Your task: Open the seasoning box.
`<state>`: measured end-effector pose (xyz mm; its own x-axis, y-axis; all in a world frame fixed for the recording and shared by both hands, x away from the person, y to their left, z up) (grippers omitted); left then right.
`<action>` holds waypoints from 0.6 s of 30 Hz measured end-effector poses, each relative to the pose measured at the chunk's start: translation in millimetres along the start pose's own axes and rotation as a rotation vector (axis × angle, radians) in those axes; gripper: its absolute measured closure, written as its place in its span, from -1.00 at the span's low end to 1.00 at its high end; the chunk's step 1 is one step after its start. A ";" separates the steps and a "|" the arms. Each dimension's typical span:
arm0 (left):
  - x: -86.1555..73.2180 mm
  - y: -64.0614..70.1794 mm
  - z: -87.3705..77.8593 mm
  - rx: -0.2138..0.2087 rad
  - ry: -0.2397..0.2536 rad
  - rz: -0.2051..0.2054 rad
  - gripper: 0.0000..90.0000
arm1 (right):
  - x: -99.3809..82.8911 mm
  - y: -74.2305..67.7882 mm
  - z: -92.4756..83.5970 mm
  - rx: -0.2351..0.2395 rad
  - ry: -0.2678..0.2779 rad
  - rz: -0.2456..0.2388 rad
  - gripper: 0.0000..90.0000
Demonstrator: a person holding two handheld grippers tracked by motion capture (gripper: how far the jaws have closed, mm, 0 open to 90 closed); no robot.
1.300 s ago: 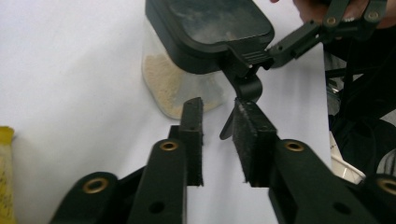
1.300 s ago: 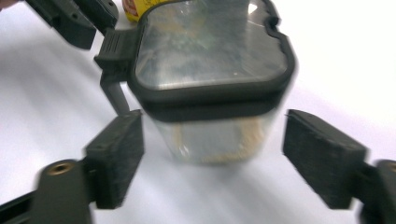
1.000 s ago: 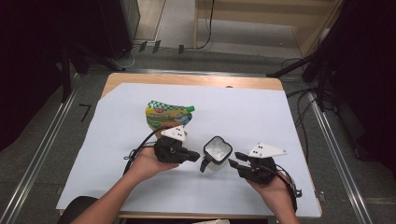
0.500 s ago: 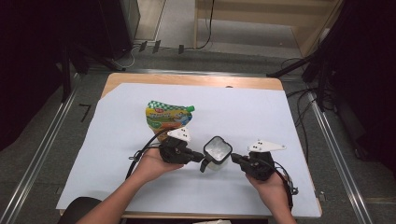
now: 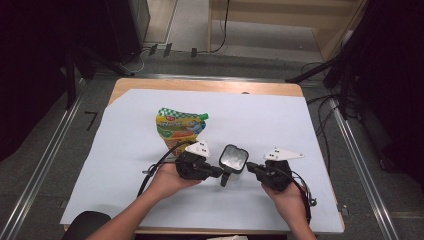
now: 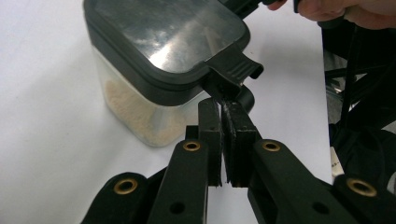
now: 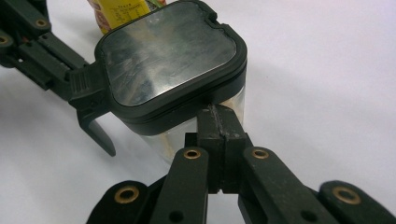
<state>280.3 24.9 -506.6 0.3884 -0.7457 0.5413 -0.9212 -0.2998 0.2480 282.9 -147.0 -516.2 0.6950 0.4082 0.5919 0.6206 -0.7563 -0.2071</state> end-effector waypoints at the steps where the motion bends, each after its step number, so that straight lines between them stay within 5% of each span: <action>1: 0.6 0.7 0.5 0.000 0.000 0.004 0.94 | 0.2 0.4 1.2 0.001 -0.004 0.001 1.00; 18: 10.5 8.8 12.1 0.005 0.006 0.013 0.94 | 11.4 5.6 18.0 -0.033 0.008 0.002 1.00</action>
<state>276.0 7.3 -508.4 0.3769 -0.7461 0.5489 -0.9261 -0.2933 0.2373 300.9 -137.4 -524.7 0.6930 0.4027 0.5979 0.6070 -0.7735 -0.1826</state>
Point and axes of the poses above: each handheld gripper's, and its own axes: z roughly forward along the jaws, x roughly out of its top, y roughly to its right, the point moved 7 cm from there along z, roughly forward along the jaws, and after that the axes turned 14 degrees about -y, right-handed, at the moved point
